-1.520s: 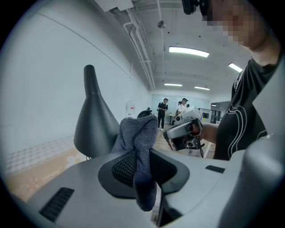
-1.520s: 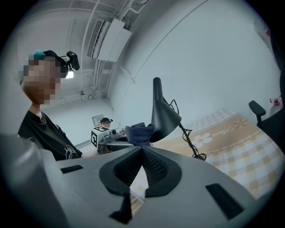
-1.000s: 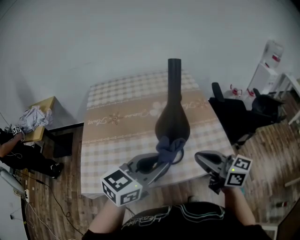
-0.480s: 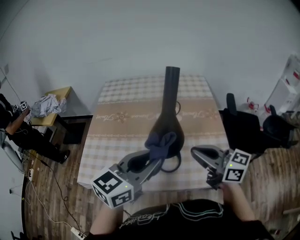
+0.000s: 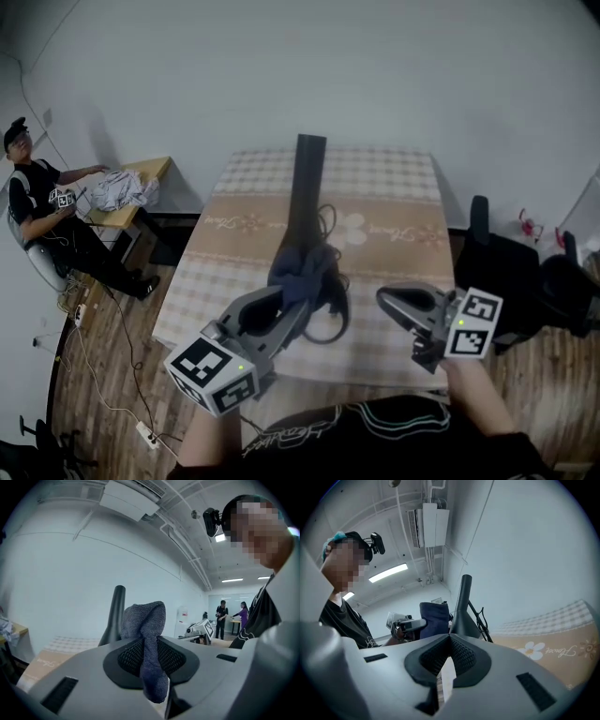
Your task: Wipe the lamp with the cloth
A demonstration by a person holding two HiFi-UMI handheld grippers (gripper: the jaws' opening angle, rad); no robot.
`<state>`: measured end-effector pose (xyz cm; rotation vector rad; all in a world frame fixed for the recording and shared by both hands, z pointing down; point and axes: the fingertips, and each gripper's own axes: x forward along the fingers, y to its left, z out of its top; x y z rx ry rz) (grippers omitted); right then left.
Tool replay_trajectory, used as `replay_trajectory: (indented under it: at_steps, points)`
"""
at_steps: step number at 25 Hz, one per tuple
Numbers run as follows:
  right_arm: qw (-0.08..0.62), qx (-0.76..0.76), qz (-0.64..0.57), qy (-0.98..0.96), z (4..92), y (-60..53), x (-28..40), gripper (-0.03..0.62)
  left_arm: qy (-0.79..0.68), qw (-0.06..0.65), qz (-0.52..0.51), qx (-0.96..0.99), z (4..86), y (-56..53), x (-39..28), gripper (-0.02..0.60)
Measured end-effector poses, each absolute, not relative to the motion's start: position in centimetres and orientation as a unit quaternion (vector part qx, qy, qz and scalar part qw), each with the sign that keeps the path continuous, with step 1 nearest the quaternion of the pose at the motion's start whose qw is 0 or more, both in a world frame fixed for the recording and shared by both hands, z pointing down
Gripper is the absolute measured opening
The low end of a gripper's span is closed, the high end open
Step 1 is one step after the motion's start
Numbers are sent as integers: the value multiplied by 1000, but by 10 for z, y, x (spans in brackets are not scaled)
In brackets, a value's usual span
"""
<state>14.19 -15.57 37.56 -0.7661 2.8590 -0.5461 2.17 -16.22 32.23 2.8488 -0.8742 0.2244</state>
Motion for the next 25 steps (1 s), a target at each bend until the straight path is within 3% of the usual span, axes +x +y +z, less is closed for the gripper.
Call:
replay_trajectory:
  at_steps: [15,25]
  points:
    - [61,-144,-147,977,345,-158,171,11,-413,-45,96,904,236,-194,59,66]
    - [70,-145,-126,979,333,-160,197,11,-481,-197,167,838,183,-228,76,66]
